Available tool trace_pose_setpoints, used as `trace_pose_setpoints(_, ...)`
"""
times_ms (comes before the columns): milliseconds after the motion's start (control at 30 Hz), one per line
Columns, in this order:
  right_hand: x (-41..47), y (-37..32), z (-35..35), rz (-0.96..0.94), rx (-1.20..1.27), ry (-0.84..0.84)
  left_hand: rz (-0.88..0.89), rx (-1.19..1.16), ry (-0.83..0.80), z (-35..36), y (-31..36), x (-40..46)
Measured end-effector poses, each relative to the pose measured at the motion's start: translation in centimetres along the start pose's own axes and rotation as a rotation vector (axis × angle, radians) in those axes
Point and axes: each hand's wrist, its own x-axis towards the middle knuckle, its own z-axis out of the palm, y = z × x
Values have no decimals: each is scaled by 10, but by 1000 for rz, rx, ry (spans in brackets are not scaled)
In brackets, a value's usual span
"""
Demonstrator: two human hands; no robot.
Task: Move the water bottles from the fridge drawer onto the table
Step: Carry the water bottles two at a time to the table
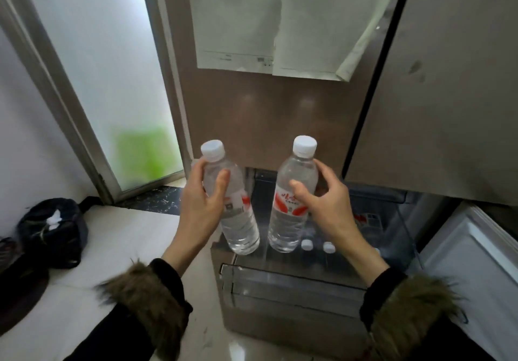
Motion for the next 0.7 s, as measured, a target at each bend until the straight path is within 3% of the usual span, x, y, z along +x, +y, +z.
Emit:
trace_pose_setpoints(300, -58, -52, 79, -27, 111, -330, -137, 76, 302, -131, 15, -65)
trace_pose_setpoints(700, -182, -167, 292, -166, 204, -747, -270, 288, 635, -380, 13, -191)
